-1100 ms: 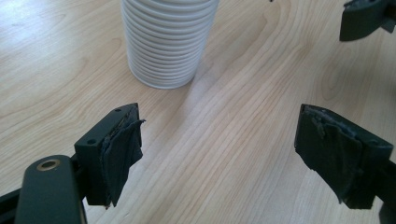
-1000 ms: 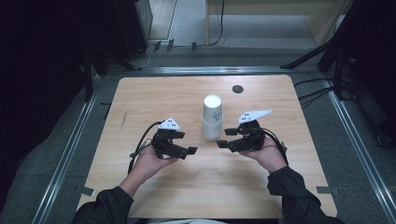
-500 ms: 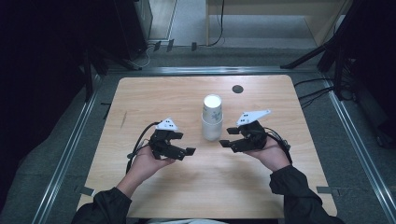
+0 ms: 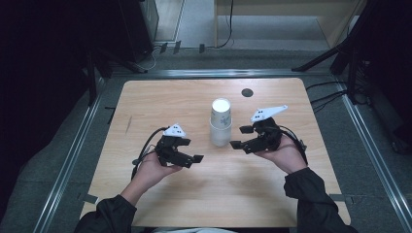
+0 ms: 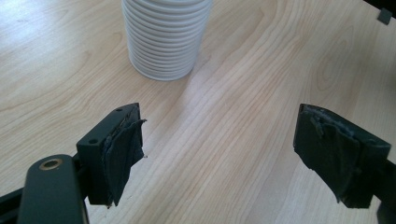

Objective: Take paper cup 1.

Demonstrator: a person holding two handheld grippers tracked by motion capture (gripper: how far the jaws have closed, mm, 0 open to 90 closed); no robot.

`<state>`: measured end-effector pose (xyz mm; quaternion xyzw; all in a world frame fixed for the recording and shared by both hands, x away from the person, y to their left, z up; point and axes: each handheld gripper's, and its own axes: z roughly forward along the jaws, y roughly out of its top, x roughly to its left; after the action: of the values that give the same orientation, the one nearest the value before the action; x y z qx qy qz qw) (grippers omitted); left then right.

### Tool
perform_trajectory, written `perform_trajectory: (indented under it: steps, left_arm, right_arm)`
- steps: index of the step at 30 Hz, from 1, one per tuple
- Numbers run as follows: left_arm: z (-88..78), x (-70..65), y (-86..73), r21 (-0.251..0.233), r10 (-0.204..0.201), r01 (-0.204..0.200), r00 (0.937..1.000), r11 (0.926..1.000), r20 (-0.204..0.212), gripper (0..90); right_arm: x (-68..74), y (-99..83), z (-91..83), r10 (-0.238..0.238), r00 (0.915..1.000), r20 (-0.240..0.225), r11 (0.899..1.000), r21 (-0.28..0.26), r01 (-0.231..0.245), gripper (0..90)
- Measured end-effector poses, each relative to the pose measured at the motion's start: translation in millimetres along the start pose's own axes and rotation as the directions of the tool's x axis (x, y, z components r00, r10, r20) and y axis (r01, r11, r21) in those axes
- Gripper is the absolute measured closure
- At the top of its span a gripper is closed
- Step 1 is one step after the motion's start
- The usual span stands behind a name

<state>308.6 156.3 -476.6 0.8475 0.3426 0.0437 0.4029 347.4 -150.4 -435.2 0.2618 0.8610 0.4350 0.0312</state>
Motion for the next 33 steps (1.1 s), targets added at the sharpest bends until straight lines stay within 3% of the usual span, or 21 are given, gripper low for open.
perform_trajectory:
  steps: [1, 6, 8, 17, 18, 22, 25, 33]
  left_arm:
    - [-0.4, -0.5, -0.4, 0.003, 0.003, -0.003, 1.0, 1.0, -0.004, 16.2]
    - [-2.5, -1.7, -2.1, 0.004, 0.013, -0.013, 0.9998, 0.9999, -0.012, 16.3]
    - [-3.4, -2.4, -3.7, 0.009, 0.013, -0.013, 0.9998, 0.9999, -0.015, 16.3]
    - [-5.4, -7.9, -7.8, 0.016, 0.019, -0.019, 0.9998, 0.9997, -0.012, 16.4]
    - [-7.0, -8.4, -8.8, 0.02, 0.015, -0.015, 0.9999, 0.9997, -0.002, 23.1]
    - [-8.8, -10.4, -11.6, 0.024, 0.02, -0.02, 0.9998, 0.9995, -0.001, 23.5]
    - [-10.1, -10.4, -13.9, 0.026, 0.014, -0.014, 0.9999, 0.9996, -0.005, 23.5]
    - [-13.0, -9.1, -17.2, 0.021, 0.005, -0.004, 1.0, 0.9998, -0.006, 23.4]
  right_arm:
    - [-0.5, 2.7, 0.3, -0.017, 0.9999, 0.002, 0.999, 0.036, 0.017, 35.0]
    - [0.1, 10.8, 1.3, -0.041, 0.9986, 0.033, 0.996, 0.079, 0.039, 35.4]
    - [1.1, 20.0, 0.2, -0.101, 0.9936, 0.05, 0.99, 0.103, 0.096, 35.3]
    - [-5.5, 42.8, -2.1, -0.105, 0.9929, 0.055, 0.983, 0.155, 0.095, 33.3]
    - [-7.4, 47.7, -1.5, -0.112, 0.9919, 0.059, 0.981, 0.165, 0.101, 32.8]
    - [-10.7, 55.3, 0.2, -0.13, 0.9894, 0.065, 0.975, 0.187, 0.116, 32.8]
    - [-13.9, 68.1, 6.3, -0.158, 0.9856, 0.061, 0.965, 0.223, 0.14, 32.4]
    - [-20.6, 87.0, 20.5, -0.169, 0.9846, 0.043, 0.954, 0.257, 0.153, 28.7]
